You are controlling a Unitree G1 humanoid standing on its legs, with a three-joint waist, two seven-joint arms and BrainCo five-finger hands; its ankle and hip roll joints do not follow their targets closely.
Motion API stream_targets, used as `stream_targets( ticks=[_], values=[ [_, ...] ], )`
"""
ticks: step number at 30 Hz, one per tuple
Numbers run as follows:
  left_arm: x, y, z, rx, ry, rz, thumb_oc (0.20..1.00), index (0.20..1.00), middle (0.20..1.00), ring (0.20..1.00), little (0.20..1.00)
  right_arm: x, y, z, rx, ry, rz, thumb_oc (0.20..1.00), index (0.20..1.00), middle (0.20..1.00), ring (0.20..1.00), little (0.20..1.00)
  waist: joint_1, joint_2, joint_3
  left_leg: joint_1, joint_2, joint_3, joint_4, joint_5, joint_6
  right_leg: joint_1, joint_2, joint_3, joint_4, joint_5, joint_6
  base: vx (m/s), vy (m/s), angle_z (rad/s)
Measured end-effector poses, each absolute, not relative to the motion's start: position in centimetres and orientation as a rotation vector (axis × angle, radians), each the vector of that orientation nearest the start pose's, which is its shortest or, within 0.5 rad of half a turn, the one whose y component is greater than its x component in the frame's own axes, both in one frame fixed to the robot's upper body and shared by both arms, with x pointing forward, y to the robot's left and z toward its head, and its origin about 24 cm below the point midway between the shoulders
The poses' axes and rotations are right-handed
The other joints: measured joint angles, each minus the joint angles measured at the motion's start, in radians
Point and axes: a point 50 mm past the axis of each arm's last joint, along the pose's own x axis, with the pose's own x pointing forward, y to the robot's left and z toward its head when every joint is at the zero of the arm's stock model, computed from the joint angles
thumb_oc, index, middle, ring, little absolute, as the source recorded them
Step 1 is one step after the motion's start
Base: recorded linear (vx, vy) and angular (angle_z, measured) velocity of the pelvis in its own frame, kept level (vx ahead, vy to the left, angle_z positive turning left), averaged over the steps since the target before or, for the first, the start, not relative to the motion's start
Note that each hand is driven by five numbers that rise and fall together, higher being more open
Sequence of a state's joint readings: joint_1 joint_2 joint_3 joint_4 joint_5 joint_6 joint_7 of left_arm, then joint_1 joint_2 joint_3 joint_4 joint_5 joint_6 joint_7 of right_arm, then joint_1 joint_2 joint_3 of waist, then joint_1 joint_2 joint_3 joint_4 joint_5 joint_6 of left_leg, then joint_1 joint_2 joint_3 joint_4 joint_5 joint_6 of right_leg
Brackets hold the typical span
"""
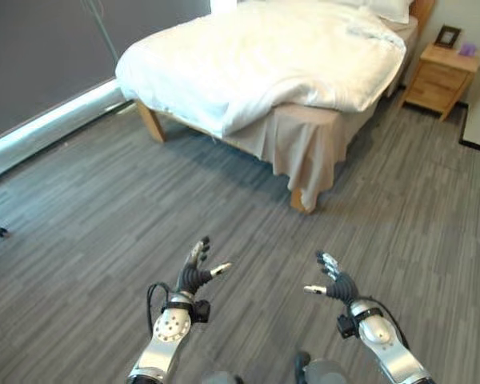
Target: Making the bed.
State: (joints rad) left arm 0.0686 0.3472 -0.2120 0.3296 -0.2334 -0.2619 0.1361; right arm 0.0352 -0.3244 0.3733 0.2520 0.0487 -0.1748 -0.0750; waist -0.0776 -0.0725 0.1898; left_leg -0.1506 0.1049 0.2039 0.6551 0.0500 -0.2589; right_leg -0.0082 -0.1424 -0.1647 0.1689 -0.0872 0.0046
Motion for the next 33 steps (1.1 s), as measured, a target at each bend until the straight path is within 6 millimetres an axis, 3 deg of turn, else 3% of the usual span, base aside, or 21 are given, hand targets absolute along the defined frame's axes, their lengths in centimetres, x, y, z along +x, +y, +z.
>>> stream_targets(
  ticks=[1,2,3,5,8,11,12,14,15,16,18,19,20,21,23,25,26,28,31,32,33],
  values=[
    [22.5,19.6,-1.9,0.126,0.156,0.017,1.0,1.0,1.0,1.0,1.0,22.4,-14.8,-1.8,-0.299,0.16,0.265,1.0,1.0,1.0,1.0,1.0,0.003,-0.013,0.02,-0.063,0.009,0.008,0.11,0.11,-0.004,0.023,-0.007,0.015,-0.006,0.004,-0.019,0.36,0.02,-0.43],
    [22.7,19.4,-1.8,0.123,0.147,0.009,1.0,1.0,1.0,1.0,1.0,22.5,-14.9,-1.9,-0.302,0.165,0.262,1.0,1.0,1.0,1.0,1.0,0.012,-0.021,0.035,-0.089,0.025,0.014,0.153,0.136,0.03,0.045,-0.011,0.025,-0.022,0.003,-0.02,0.37,0.064,-0.46],
    [22.5,19.3,-1.8,0.125,0.148,-0.002,1.0,1.0,1.0,1.0,1.0,22.4,-15.0,-2.0,-0.306,0.173,0.262,1.0,1.0,1.0,1.0,1.0,0.037,-0.023,0.038,-0.098,0.036,0.038,0.135,0.106,0.05,0.07,-0.012,0.055,-0.053,0.008,-0.026,0.41,0.113,-0.64],
    [22.3,19.2,-1.8,0.121,0.146,-0.012,1.0,1.0,1.0,1.0,1.0,22.5,-15.3,-1.9,-0.311,0.169,0.255,1.0,1.0,1.0,1.0,1.0,0.049,-0.012,0.034,-0.126,0.066,0.043,0.008,0.092,0.071,0.086,0.009,0.067,-0.099,0.021,-0.039,0.32,0.106,-0.5],
    [22.0,19.2,-2.0,0.117,0.156,-0.02,1.0,1.0,1.0,1.0,1.0,22.0,-15.9,-2.3,-0.324,0.197,0.252,1.0,1.0,1.0,1.0,1.0,0.052,0.018,0.03,-0.117,0.101,0.088,-0.291,0.104,0.087,0.138,0.057,0.068,-0.159,0.024,-0.009,0.52,0.238,-0.06],
    [21.5,19.3,-2.8,0.113,0.189,-0.016,1.0,1.0,1.0,1.0,1.0,21.5,-16.5,-3.1,-0.341,0.236,0.255,1.0,1.0,1.0,1.0,1.0,0.056,0.06,0.019,-0.067,0.121,0.232,-0.721,0.112,0.096,0.206,0.093,0.061,-0.249,0.005,0.012,0.38,0.133,0.01],
    [21.5,19.3,-2.8,0.114,0.192,-0.016,1.0,1.0,1.0,1.0,1.0,21.5,-16.7,-3.1,-0.348,0.242,0.254,1.0,1.0,1.0,1.0,1.0,0.057,0.064,0.021,-0.057,0.118,0.249,-0.759,0.113,0.098,0.223,0.094,0.062,-0.259,0.009,0.013,0.81,0.251,-0.19],
    [20.7,19.6,-3.2,0.111,0.212,0.001,1.0,1.0,1.0,1.0,1.0,21.2,-16.8,-3.4,-0.352,0.258,0.261,1.0,1.0,1.0,1.0,1.0,0.073,0.066,0.021,-0.045,0.111,0.271,-0.756,0.116,0.11,0.312,0.059,0.092,-0.273,-0.065,0.064,0.77,0.276,-0.57],
    [20.2,20.2,-3.4,0.117,0.231,0.018,1.0,1.0,1.0,1.0,1.0,21.2,-16.4,-3.4,-0.345,0.257,0.274,1.0,1.0,1.0,1.0,1.0,0.09,0.046,0.017,-0.003,0.089,0.272,-0.736,0.171,0.16,0.355,0.011,0.136,-0.27,-0.105,0.081,0.46,0.184,-0.92],
    [20.2,20.7,-3.4,0.127,0.238,0.028,1.0,1.0,1.0,1.0,1.0,21.2,-15.8,-3.4,-0.338,0.254,0.296,1.0,1.0,1.0,1.0,1.0,0.097,0.021,0.014,0.006,0.071,0.277,-0.708,0.173,0.166,0.35,-0.017,0.143,-0.233,-0.105,0.095,0.38,0.161,-1.14],
    [20.9,21.4,-2.7,0.156,0.217,0.033,1.0,1.0,1.0,1.0,1.0,21.0,-14.0,-2.9,-0.315,0.219,0.357,1.0,1.0,1.0,1.0,1.0,0.098,0.011,0.002,0.05,0.052,0.309,-0.71,0.161,0.27,0.252,-0.053,0.111,-0.015,-0.073,0.16,0.34,0.208,-0.72],
    [21.8,21.7,-2.0,0.168,0.191,0.034,1.0,1.0,1.0,1.0,1.0,21.2,-13.1,-2.5,-0.301,0.194,0.382,1.0,1.0,1.0,1.0,1.0,0.09,0.015,0.006,0.09,0.044,0.319,-0.73,0.146,0.295,0.159,-0.067,0.084,0.188,-0.013,0.228,0.33,0.275,-0.19],
    [22.4,21.8,-1.5,0.176,0.172,0.03,1.0,1.0,1.0,1.0,1.0,21.4,-12.4,-2.0,-0.284,0.166,0.392,1.0,1.0,1.0,1.0,1.0,0.071,0.036,0.017,0.124,0.044,0.306,-0.742,0.112,0.305,0.063,-0.096,0.059,0.406,0.045,0.247,0.4,0.317,0.08],
    [23.0,21.7,-0.8,0.196,0.146,0.013,1.0,1.0,1.0,1.0,1.0,21.8,-11.6,-1.4,-0.269,0.133,0.412,1.0,1.0,1.0,1.0,1.0,0.045,0.042,0.025,0.162,0.043,0.297,-0.738,0.1,0.304,-0.033,-0.121,0.038,0.671,0.181,0.24,0.37,0.28,0.38],
    [23.7,21.2,-0.2,0.199,0.115,-0.012,1.0,1.0,1.0,1.0,1.0,22.3,-11.2,-0.8,-0.279,0.095,0.429,1.0,1.0,1.0,1.0,1.0,0.025,0.093,0.025,0.22,0.069,0.281,-0.737,0.061,0.339,-0.143,-0.099,0.031,0.863,0.167,0.228,0.38,0.185,0.35],
    [23.7,21.0,0.1,0.192,0.1,-0.012,1.0,1.0,1.0,1.0,1.0,22.9,-11.3,0.0,-0.314,0.051,0.434,1.0,1.0,1.0,1.0,1.0,0.015,0.128,0.035,0.253,0.087,0.279,-0.729,0.018,0.359,-0.244,-0.06,0.034,0.951,0.136,0.235,0.32,0.076,0.32],
    [23.3,21.2,-0.1,0.196,0.111,-0.005,1.0,1.0,1.0,1.0,1.0,23.2,-11.6,0.9,-0.317,0.017,0.423,1.0,1.0,1.0,1.0,1.0,-0.006,0.145,0.046,0.272,0.089,0.243,-0.728,0.012,0.325,-0.292,-0.038,0.024,0.933,0.083,0.233,0.22,0.01,0.71],
    [22.8,21.3,-0.6,0.192,0.134,0.002,1.0,1.0,1.0,1.0,1.0,23.2,-12.1,1.0,-0.327,0.013,0.408,1.0,1.0,1.0,1.0,1.0,-0.027,0.139,0.046,0.287,0.073,0.223,-0.723,0.002,0.324,-0.327,-0.033,-0.011,0.847,0.073,0.226,0.32,-0.052,0.76],
    [21.7,21.7,-1.5,0.192,0.178,0.016,1.0,1.0,1.0,1.0,1.0,22.7,-13.0,0.5,-0.334,0.042,0.384,1.0,1.0,1.0,1.0,1.0,-0.028,0.088,0.021,0.3,0.032,0.187,-0.722,-0.031,0.292,-0.273,-0.056,-0.087,0.338,0.061,0.185,0.46,-0.169,0.45],
    [21.1,22.1,-2.0,0.192,0.203,0.029,1.0,1.0,1.0,1.0,1.0,22.5,-13.3,0.2,-0.332,0.06,0.374,1.0,1.0,1.0,1.0,1.0,-0.024,0.044,-0.001,0.32,-0.001,0.193,-0.733,-0.044,0.241,-0.233,-0.081,-0.117,0.127,0.088,0.155,0.58,-0.166,0.21],
    [20.5,22.3,-2.5,0.189,0.232,0.037,1.0,1.0,1.0,1.0,1.0,22.2,-13.6,-0.4,-0.333,0.085,0.365,1.0,1.0,1.0,1.0,1.0,-0.025,0.02,-0.014,0.351,-0.014,0.193,-0.741,-0.056,0.209,-0.188,-0.082,-0.137,0.023,0.151,0.067,0.6,-0.192,-0.12]
  ],
)
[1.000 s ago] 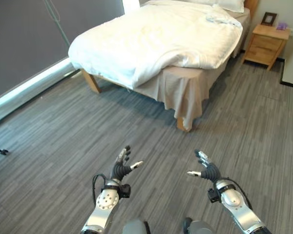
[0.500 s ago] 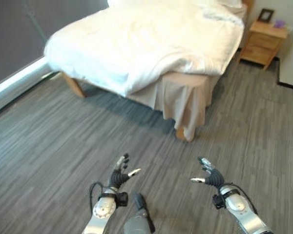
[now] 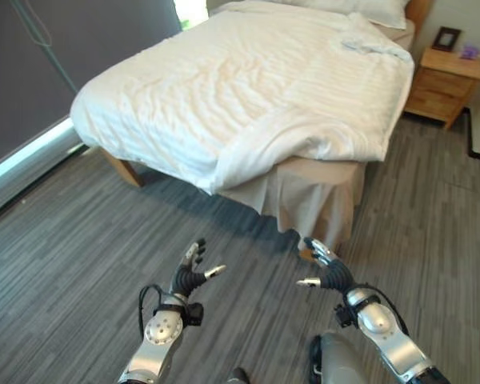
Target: Making the bed.
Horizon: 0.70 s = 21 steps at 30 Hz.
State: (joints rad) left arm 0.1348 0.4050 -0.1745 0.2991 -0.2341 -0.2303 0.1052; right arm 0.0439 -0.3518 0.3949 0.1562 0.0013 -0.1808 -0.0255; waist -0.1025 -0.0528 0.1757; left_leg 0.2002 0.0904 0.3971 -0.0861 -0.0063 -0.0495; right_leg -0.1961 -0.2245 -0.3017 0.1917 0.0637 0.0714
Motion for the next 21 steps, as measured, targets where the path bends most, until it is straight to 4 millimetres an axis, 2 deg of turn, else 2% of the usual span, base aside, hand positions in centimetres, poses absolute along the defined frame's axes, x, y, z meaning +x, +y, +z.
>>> stream_targets(
  ticks=[1,2,3,5,6,7,8,9,10,11,12,13,14,15,17,18,19,21],
  values=[
    [19.8,21.6,-3.8,0.151,0.28,0.048,1.0,1.0,1.0,1.0,1.0,22.2,-14.6,-1.4,-0.354,0.141,0.339,1.0,1.0,1.0,1.0,1.0,-0.005,0.035,-0.013,0.026,0.039,0.027,-0.012,-0.006,-0.025,0.03,0.048,-0.012,-0.01,-0.03,0.015,0.3,-0.124,-0.17],
    [19.9,20.9,-3.9,0.139,0.28,0.027,1.0,1.0,1.0,1.0,1.0,21.9,-15.4,-1.7,-0.366,0.162,0.316,1.0,1.0,1.0,1.0,1.0,-0.016,0.067,-0.033,0.033,0.07,0.035,-0.009,-0.009,-0.029,0.042,0.083,-0.018,-0.016,-0.047,-0.002,0.34,-0.146,-0.18],
    [20.0,20.6,-3.8,0.133,0.272,0.019,1.0,1.0,1.0,1.0,1.0,21.8,-15.9,-1.8,-0.376,0.17,0.304,1.0,1.0,1.0,1.0,1.0,-0.02,0.076,-0.043,0.035,0.087,0.032,-0.009,-0.012,-0.034,0.044,0.101,-0.022,-0.015,-0.053,-0.011,0.29,-0.109,-0.11],
    [20.8,20.1,-3.4,0.121,0.246,0.009,1.0,1.0,1.0,1.0,1.0,21.9,-16.9,-1.6,-0.403,0.173,0.289,1.0,1.0,1.0,1.0,1.0,-0.037,0.084,-0.051,0.047,0.1,0.028,0.003,-0.005,-0.026,0.051,0.129,-0.022,-0.011,-0.077,-0.031,0.32,-0.154,-0.12],
    [21.4,19.9,-3.1,0.121,0.228,-0.001,1.0,1.0,1.0,1.0,1.0,21.6,-17.2,-1.9,-0.407,0.186,0.283,1.0,1.0,1.0,1.0,1.0,-0.05,0.077,-0.051,0.049,0.115,0.031,0.038,0.015,-0.051,0.074,0.137,-0.025,-0.021,-0.09,-0.036,0.13,-0.111,-0.06],
    [21.6,19.8,-3.0,0.12,0.224,-0.001,1.0,1.0,1.0,1.0,1.0,21.5,-17.4,-1.9,-0.407,0.192,0.274,1.0,1.0,1.0,1.0,1.0,-0.051,0.067,-0.052,0.048,0.114,0.027,0.057,0.021,-0.054,0.086,0.134,-0.023,-0.029,-0.084,-0.032,0.17,-0.162,-0.08],
    [21.8,19.7,-2.9,0.121,0.219,-0.003,1.0,1.0,1.0,1.0,1.0,21.4,-17.4,-2.0,-0.406,0.196,0.277,1.0,1.0,1.0,1.0,1.0,-0.055,0.057,-0.057,0.042,0.118,0.027,0.101,0.042,-0.07,0.114,0.136,-0.017,-0.056,-0.085,-0.031,0.29,-0.254,-0.15],
    [22.3,19.5,-2.6,0.121,0.204,-0.012,1.0,1.0,1.0,1.0,1.0,21.4,-17.3,-2.1,-0.403,0.197,0.278,1.0,1.0,1.0,1.0,1.0,-0.062,0.049,-0.059,0.007,0.135,0.004,0.214,0.053,-0.095,0.15,0.142,-0.019,-0.102,-0.084,-0.035,0.29,-0.251,-0.2],
    [22.4,19.5,-2.5,0.121,0.2,-0.011,1.0,1.0,1.0,1.0,1.0,21.3,-17.2,-2.2,-0.401,0.203,0.279,1.0,1.0,1.0,1.0,1.0,-0.058,0.041,-0.064,-0.01,0.137,-0.022,0.271,0.073,-0.127,0.162,0.141,-0.021,-0.115,-0.084,-0.038,0.26,-0.242,-0.29],
    [22.7,19.8,-2.1,0.129,0.181,-0.005,1.0,1.0,1.0,1.0,1.0,21.4,-17.0,-2.3,-0.385,0.205,0.278,1.0,1.0,1.0,1.0,1.0,-0.046,0.018,-0.063,-0.084,0.151,-0.088,0.435,0.102,-0.186,0.154,0.123,-0.013,-0.08,-0.105,-0.068,0.16,-0.123,-0.46],
    [23.0,19.7,-1.8,0.138,0.168,-0.005,1.0,1.0,1.0,1.0,1.0,21.4,-16.8,-2.4,-0.371,0.209,0.273,1.0,1.0,1.0,1.0,1.0,-0.025,-0.004,-0.056,-0.158,0.172,-0.095,0.606,0.145,-0.192,0.17,0.116,0.021,-0.091,-0.101,-0.091,0.34,-0.073,-0.89],
    [23.0,19.4,-1.7,0.16,0.158,-0.013,1.0,1.0,1.0,1.0,1.0,21.5,-16.8,-2.4,-0.377,0.206,0.283,1.0,1.0,1.0,1.0,1.0,0.006,-0.014,-0.047,-0.223,0.17,-0.108,0.737,0.151,-0.176,0.2,0.121,0.063,-0.123,-0.084,-0.109,0.27,0.007,-0.88],
    [23.0,19.4,-1.6,0.176,0.154,-0.01,1.0,1.0,1.0,1.0,1.0,21.6,-16.7,-2.4,-0.379,0.207,0.289,1.0,1.0,1.0,1.0,1.0,0.014,-0.015,-0.043,-0.232,0.162,-0.105,0.728,0.134,-0.181,0.22,0.126,0.083,-0.146,-0.075,-0.107,0.39,0.135,-1.08],
    [23.2,19.3,-1.3,0.198,0.133,0.0,1.0,1.0,1.0,1.0,1.0,21.5,-16.5,-2.4,-0.386,0.207,0.306,1.0,1.0,1.0,1.0,1.0,0.021,-0.014,-0.04,-0.251,0.148,-0.084,0.681,0.137,-0.169,0.239,0.132,0.099,-0.168,-0.056,-0.113,0.2,0.092,-0.59],
    [23.7,19.2,-0.4,0.216,0.088,0.013,1.0,1.0,1.0,1.0,1.0,21.0,-16.5,-2.8,-0.388,0.224,0.312,1.0,1.0,1.0,1.0,1.0,0.02,-0.011,-0.036,-0.279,0.141,-0.075,0.611,0.128,-0.169,0.255,0.151,0.116,-0.201,-0.066,-0.107,0.3,0.192,-0.41],
    [23.8,19.5,0.5,0.236,0.045,0.035,1.0,1.0,1.0,1.0,1.0,20.9,-16.3,-2.9,-0.386,0.227,0.316,1.0,1.0,1.0,1.0,1.0,0.026,-0.008,-0.037,-0.28,0.137,-0.052,0.467,0.11,-0.151,0.253,0.164,0.123,-0.22,-0.065,-0.103,0.46,0.294,-0.45],
    [24.1,19.8,1.5,0.255,-0.003,0.057,1.0,1.0,1.0,1.0,1.0,21.0,-16.3,-2.6,-0.387,0.215,0.318,1.0,1.0,1.0,1.0,1.0,0.025,0.007,-0.032,-0.259,0.129,-0.043,0.317,0.118,-0.134,0.252,0.175,0.117,-0.229,-0.049,-0.11,0.28,0.156,-0.4],
    [24.7,20.2,2.5,0.294,-0.051,0.089,1.0,1.0,1.0,1.0,1.0,20.6,-16.5,-3.0,-0.39,0.234,0.324,1.0,1.0,1.0,1.0,1.0,0.026,0.023,-0.021,-0.254,0.132,-0.018,0.163,0.137,-0.114,0.265,0.204,0.125,-0.256,-0.046,-0.108,0.44,0.199,-0.22]
  ],
)
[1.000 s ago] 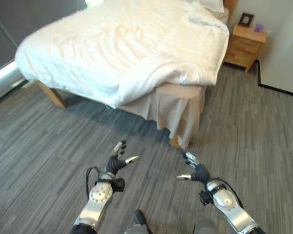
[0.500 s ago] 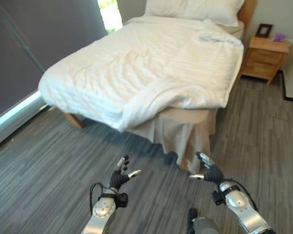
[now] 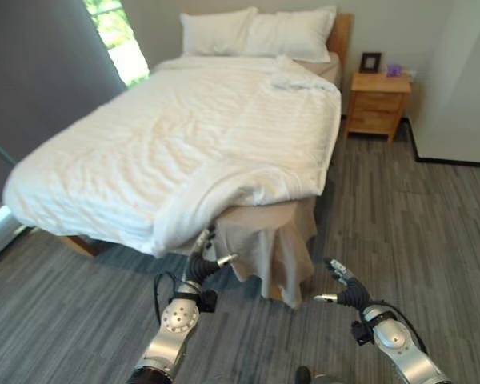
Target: Making the bed.
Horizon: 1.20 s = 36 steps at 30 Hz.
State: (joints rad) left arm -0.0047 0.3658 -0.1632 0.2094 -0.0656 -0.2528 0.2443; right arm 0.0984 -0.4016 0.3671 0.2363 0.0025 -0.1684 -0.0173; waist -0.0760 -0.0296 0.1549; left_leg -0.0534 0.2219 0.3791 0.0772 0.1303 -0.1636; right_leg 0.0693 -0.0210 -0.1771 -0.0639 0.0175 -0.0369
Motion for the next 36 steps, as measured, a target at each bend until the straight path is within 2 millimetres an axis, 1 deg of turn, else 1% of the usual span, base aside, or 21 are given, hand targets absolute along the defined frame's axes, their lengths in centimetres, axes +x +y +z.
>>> stream_targets(
  ticks=[2,4,6,7,9,10,12,14,15,16,18,20,21,23,24,25,26,28,30,34,36],
  values=[
    [25.4,20.8,3.5,0.365,-0.089,0.117,1.0,1.0,1.0,1.0,1.0,20.0,-16.7,-3.4,-0.393,0.255,0.33,1.0,1.0,1.0,1.0,1.0,-0.004,0.018,0.004,0.003,0.005,0.063,-0.085,0.012,0.011,0.026,0.013,0.004,-0.021,-0.002,0.002,0.3,0.118,-0.12],
    [26.1,21.4,4.6,0.412,-0.132,0.15,1.0,1.0,1.0,1.0,1.0,19.5,-17.1,-3.5,-0.404,0.267,0.334,1.0,1.0,1.0,1.0,1.0,-0.002,0.043,0.003,0.006,0.007,0.112,-0.103,0.021,0.022,0.046,0.015,0.009,-0.037,-0.007,0.012,0.34,0.13,-0.1],
    [26.5,22.1,5.6,0.478,-0.163,0.196,1.0,1.0,1.0,1.0,1.0,18.7,-17.9,-3.4,-0.426,0.282,0.339,1.0,1.0,1.0,1.0,1.0,-0.008,0.092,-0.013,0.064,-0.008,0.111,-0.152,0.027,0.031,0.08,0.019,0.018,-0.041,-0.03,0.055,0.5,0.157,-0.11],
    [26.6,22.3,5.8,0.496,-0.167,0.203,1.0,1.0,1.0,1.0,1.0,18.5,-18.1,-3.5,-0.43,0.291,0.341,1.0,1.0,1.0,1.0,1.0,-0.01,0.103,-0.019,0.078,-0.012,0.116,-0.168,0.032,0.042,0.088,0.02,0.02,-0.04,-0.037,0.065,0.44,0.145,-0.08],
    [27.3,24.3,7.6,0.648,-0.201,0.254,1.0,1.0,1.0,1.0,1.0,17.8,-17.6,-3.9,-0.411,0.311,0.365,1.0,1.0,1.0,1.0,1.0,-0.009,0.076,-0.033,0.12,-0.068,0.141,-0.177,-0.008,0.102,0.103,-0.038,0.028,0.002,-0.064,0.116,0.24,0.114,-0.09],
    [28.0,25.4,9.4,0.742,-0.238,0.289,1.0,1.0,1.0,1.0,1.0,17.7,-17.1,-3.6,-0.397,0.299,0.386,1.0,1.0,1.0,1.0,1.0,-0.009,0.061,-0.035,0.127,-0.092,0.15,-0.171,-0.019,0.119,0.08,-0.071,0.023,0.068,-0.095,0.148,0.14,0.096,-0.08],
    [28.7,26.2,10.7,0.83,-0.26,0.31,1.0,1.0,1.0,1.0,1.0,17.9,-16.8,-3.4,-0.395,0.284,0.407,1.0,1.0,1.0,1.0,1.0,-0.013,0.064,-0.03,0.129,-0.099,0.161,-0.171,-0.029,0.127,0.019,-0.092,0.015,0.195,-0.123,0.175,0.08,0.091,0.0],
    [30.2,28.4,13.2,1.01,-0.262,0.371,1.0,1.0,1.0,1.0,1.0,18.3,-16.3,-2.8,-0.391,0.247,0.434,1.0,1.0,1.0,1.0,1.0,-0.044,0.052,-0.009,0.16,-0.13,0.171,-0.171,-0.059,0.155,-0.162,-0.166,0.022,0.591,-0.132,0.238,0.12,0.066,0.05],
    [30.6,29.2,13.8,1.063,-0.244,0.388,1.0,1.0,1.0,1.0,1.0,18.4,-16.2,-2.7,-0.401,0.244,0.443,1.0,1.0,1.0,1.0,1.0,-0.059,0.05,-0.006,0.165,-0.137,0.164,-0.171,-0.065,0.161,-0.227,-0.199,0.013,0.701,-0.142,0.254,0.28,-0.015,0.21],
    [31.0,29.7,14.8,1.118,-0.247,0.42,1.0,1.0,1.0,1.0,1.0,17.9,-16.2,-3.0,-0.414,0.257,0.45,1.0,1.0,1.0,1.0,1.0,-0.09,0.044,-0.005,0.179,-0.152,0.168,-0.177,-0.099,0.166,-0.285,-0.239,0.025,0.735,-0.141,0.254,0.28,-0.056,0.23],
    [31.5,30.0,15.2,1.216,-0.238,0.426,1.0,1.0,1.0,1.0,1.0,17.3,-16.3,-3.3,-0.403,0.277,0.44,1.0,1.0,1.0,1.0,1.0,-0.105,0.032,-0.006,0.197,-0.164,0.173,-0.177,-0.117,0.153,-0.301,-0.284,0.023,0.626,-0.14,0.24,0.32,-0.099,0.03],
    [32.8,30.5,15.0,1.355,-0.178,0.414,1.0,1.0,1.0,1.0,1.0,16.6,-16.0,-3.8,-0.38,0.298,0.443,1.0,1.0,1.0,1.0,1.0,-0.13,0.031,-0.008,0.193,-0.165,0.16,-0.177,-0.126,0.137,-0.292,-0.288,0.056,0.371,-0.099,0.216,0.28,-0.13,-0.05],
    [33.1,30.8,14.6,1.397,-0.144,0.412,1.0,1.0,1.0,1.0,1.0,16.5,-15.8,-3.9,-0.378,0.303,0.456,1.0,1.0,1.0,1.0,1.0,-0.141,0.026,-0.013,0.186,-0.163,0.154,-0.176,-0.124,0.134,-0.283,-0.283,0.081,0.296,-0.08,0.222,0.24,-0.12,0.21],
    [34.6,31.3,13.5,1.555,-0.028,0.354,1.0,1.0,1.0,1.0,1.0,15.3,-15.3,-4.0,-0.356,0.318,0.489,1.0,1.0,1.0,1.0,1.0,-0.21,-0.001,-0.024,0.166,-0.165,0.106,-0.177,-0.116,0.105,-0.218,-0.273,0.149,0.037,0.0,0.237,0.22,-0.11,0.57],
    [34.9,31.0,13.8,1.583,-0.037,0.346,1.0,1.0,1.0,1.0,1.0,14.8,-15.2,-4.0,-0.345,0.322,0.491,1.0,1.0,1.0,1.0,1.0,-0.222,-0.016,-0.03,0.164,-0.169,0.096,-0.177,-0.114,0.095,-0.2,-0.274,0.151,0.007,0.005,0.238,0.11,-0.092,0.49],
    [35.2,30.4,14.2,1.606,-0.067,0.335,1.0,1.0,1.0,1.0,1.0,14.4,-15.3,-4.2,-0.347,0.338,0.499,1.0,1.0,1.0,1.0,1.0,-0.225,-0.018,-0.028,0.172,-0.155,0.098,-0.177,-0.109,0.064,-0.192,-0.259,0.152,-0.013,0.095,0.249,0.0,-0.066,0.14],
    [35.4,30.0,14.3,1.64,-0.084,0.321,1.0,1.0,1.0,1.0,1.0,14.2,-15.9,-4.6,-0.36,0.362,0.497,1.0,1.0,1.0,1.0,1.0,-0.224,-0.005,-0.026,0.177,-0.132,0.102,-0.177,-0.108,0.043,-0.183,-0.239,0.147,-0.028,0.178,0.241,-0.06,-0.068,-0.11],
    [35.8,29.3,13.9,1.688,-0.09,0.28,1.0,1.0,1.0,1.0,1.0,14.1,-17.0,-4.6,-0.402,0.377,0.498,1.0,1.0,1.0,1.0,1.0,-0.227,0.051,-0.029,0.16,-0.093,0.104,-0.177,-0.107,0.034,-0.193,-0.199,0.129,-0.037,0.176,0.228,-0.06,-0.057,-0.09],
    [37.0,28.6,15.2,1.743,-0.114,0.281,1.0,1.0,1.0,1.0,1.0,14.8,-18.3,-4.1,-0.46,0.368,0.499,1.0,1.0,1.0,1.0,1.0,-0.234,0.112,-0.029,0.101,-0.068,0.104,-0.177,-0.092,0.034,-0.251,-0.17,0.116,-0.035,0.181,0.207,-0.09,-0.04,0.03],
    [38.0,30.1,18.0,1.784,-0.063,0.384,1.0,1.0,1.0,1.0,1.0,16.7,-18.3,-2.9,-0.467,0.295,0.496,1.0,1.0,1.0,1.0,1.0,-0.258,0.126,-0.015,0.023,-0.064,0.135,-0.177,-0.083,0.031,-0.352,-0.152,0.137,-0.035,0.202,0.192,-0.07,-0.036,-0.19],
    [37.7,31.5,18.1,1.804,0.001,0.416,1.0,1.0,1.0,1.0,1.0,17.4,-18.2,-2.5,-0.472,0.261,0.491,1.0,1.0,1.0,1.0,1.0,-0.275,0.127,0.006,-0.006,-0.074,0.149,-0.177,-0.083,0.019,-0.395,-0.156,0.16,-0.035,0.211,0.197,-0.05,-0.046,-0.24]
  ],
)
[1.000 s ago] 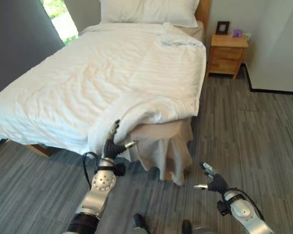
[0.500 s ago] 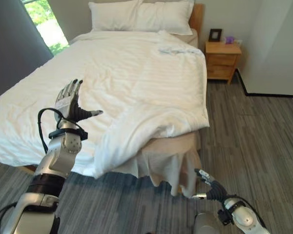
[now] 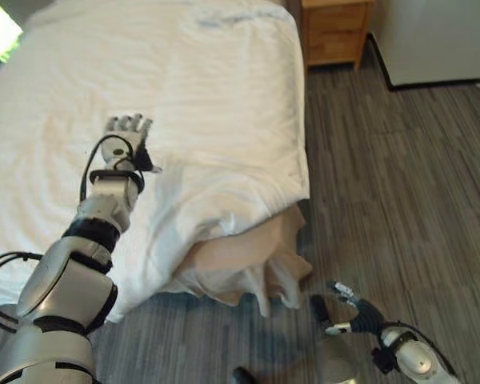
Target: Making the bed.
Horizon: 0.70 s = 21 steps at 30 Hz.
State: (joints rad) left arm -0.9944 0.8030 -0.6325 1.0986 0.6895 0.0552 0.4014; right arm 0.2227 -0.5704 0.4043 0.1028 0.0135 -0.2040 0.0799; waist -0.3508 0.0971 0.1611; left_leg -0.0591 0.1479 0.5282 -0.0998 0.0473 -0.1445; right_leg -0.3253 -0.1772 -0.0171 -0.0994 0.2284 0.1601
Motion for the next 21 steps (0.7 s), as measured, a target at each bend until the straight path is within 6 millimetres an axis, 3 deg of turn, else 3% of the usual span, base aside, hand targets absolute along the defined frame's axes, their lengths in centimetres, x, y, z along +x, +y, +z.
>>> stream_targets(
  ticks=[4,7,8,14,17,20,21],
  values=[
    [36.9,33.6,17.5,1.809,0.112,0.437,1.0,1.0,1.0,1.0,1.0,17.7,-18.0,-2.2,-0.457,0.245,0.487,1.0,1.0,1.0,1.0,1.0,0.0,-0.004,0.067,-0.026,0.0,0.013,0.0,0.001,-0.005,-0.036,0.003,0.015,0.0,0.002,0.001,-0.05,-0.059,-0.1],
    [36.3,35.0,17.5,1.809,0.202,0.428,1.0,1.0,1.0,1.0,1.0,19.1,-18.1,-1.3,-0.455,0.203,0.468,1.0,1.0,1.0,1.0,1.0,0.004,-0.002,0.117,-0.065,0.001,0.013,0.0,0.005,-0.011,-0.076,0.006,0.019,0.0,0.011,-0.005,-0.03,-0.039,-0.03],
    [36.2,35.1,17.2,1.806,0.232,0.4,0.2,0.2,0.2,0.2,0.2,19.5,-18.1,-1.0,-0.459,0.186,0.467,1.0,1.0,1.0,1.0,1.0,0.007,-0.002,0.132,-0.066,0.007,0.012,0.0,0.008,-0.015,-0.077,0.011,0.019,0.0,0.011,-0.006,0.0,-0.052,-0.03],
    [37.0,32.9,16.6,1.811,0.184,0.287,0.2,0.2,0.2,0.2,0.2,20.9,-17.5,-0.1,-0.398,0.138,0.438,1.0,1.0,1.0,1.0,1.0,0.033,0.001,0.136,-0.084,0.023,0.01,0.0,0.014,-0.023,-0.093,0.027,0.01,0.0,0.014,-0.016,0.0,-0.02,-0.01],
    [37.7,30.7,16.3,1.875,0.131,0.195,0.2,0.2,0.2,0.2,0.2,21.1,-17.6,0.1,-0.401,0.13,0.439,1.0,1.0,1.0,1.0,1.0,0.038,0.001,0.136,-0.072,0.018,0.009,0.0,0.014,-0.023,-0.077,0.022,0.01,0.0,0.014,-0.016,0.02,0.046,0.05],
    [37.9,25.4,16.3,1.849,-0.075,0.04,0.2,0.2,0.2,0.2,0.2,20.9,-17.9,-0.3,-0.402,0.149,0.435,1.0,1.0,1.0,1.0,1.0,0.053,0.001,0.135,-0.032,0.015,0.002,-0.001,0.012,-0.024,-0.03,0.015,-0.001,0.0,0.007,-0.011,0.06,0.053,0.11],
    [37.5,23.3,15.3,1.818,-0.153,-0.037,0.2,0.2,0.2,0.2,0.2,20.9,-18.1,-0.5,-0.405,0.161,0.432,1.0,1.0,1.0,1.0,1.0,0.054,0.001,0.135,-0.018,0.015,-0.003,-0.001,0.009,-0.025,-0.012,0.014,-0.002,0.0,0.003,-0.009,0.08,0.075,0.13]
  ],
)
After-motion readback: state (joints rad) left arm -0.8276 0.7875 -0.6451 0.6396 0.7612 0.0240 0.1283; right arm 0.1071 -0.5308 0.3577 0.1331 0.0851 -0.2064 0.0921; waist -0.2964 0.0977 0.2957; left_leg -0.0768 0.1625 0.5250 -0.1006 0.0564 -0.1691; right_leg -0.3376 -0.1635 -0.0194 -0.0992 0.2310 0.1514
